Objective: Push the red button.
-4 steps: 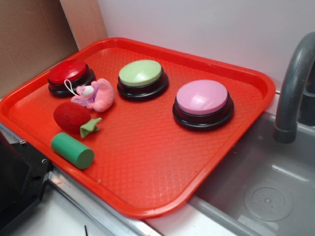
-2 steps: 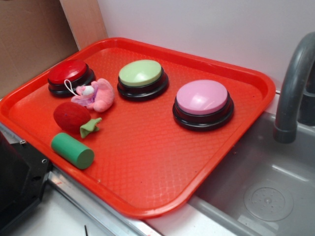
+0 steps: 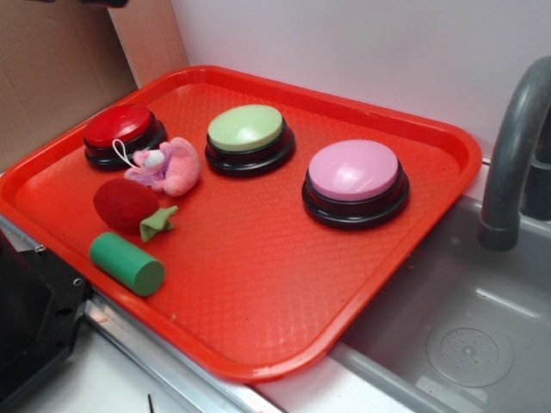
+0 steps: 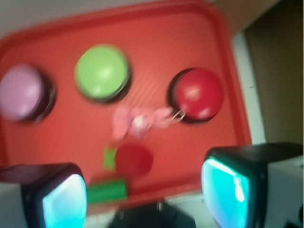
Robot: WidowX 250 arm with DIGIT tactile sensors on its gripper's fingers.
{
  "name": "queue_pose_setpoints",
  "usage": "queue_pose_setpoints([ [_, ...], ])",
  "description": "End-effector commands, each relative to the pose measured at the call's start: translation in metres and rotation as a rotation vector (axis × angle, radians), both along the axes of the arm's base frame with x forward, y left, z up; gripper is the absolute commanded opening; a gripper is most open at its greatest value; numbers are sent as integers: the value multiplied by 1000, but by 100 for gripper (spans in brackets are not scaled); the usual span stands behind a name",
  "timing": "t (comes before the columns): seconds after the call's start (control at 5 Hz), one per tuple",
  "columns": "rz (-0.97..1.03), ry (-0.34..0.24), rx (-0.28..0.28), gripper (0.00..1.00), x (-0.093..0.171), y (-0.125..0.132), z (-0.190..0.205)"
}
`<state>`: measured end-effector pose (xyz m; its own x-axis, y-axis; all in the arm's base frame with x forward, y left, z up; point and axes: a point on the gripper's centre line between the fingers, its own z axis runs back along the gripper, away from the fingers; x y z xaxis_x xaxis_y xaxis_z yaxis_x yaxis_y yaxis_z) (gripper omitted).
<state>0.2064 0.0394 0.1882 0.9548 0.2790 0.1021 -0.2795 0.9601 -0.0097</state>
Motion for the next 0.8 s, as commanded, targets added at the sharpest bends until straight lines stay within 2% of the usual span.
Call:
queue_pose_setpoints([
  [0.0, 412, -88, 27, 100, -8, 72, -39],
  [0.2, 512, -102, 10, 100, -15, 92, -61],
  [0.4, 502, -70, -23, 100, -11, 102, -81],
  [0.6, 469, -40, -15, 100, -4, 98, -96],
])
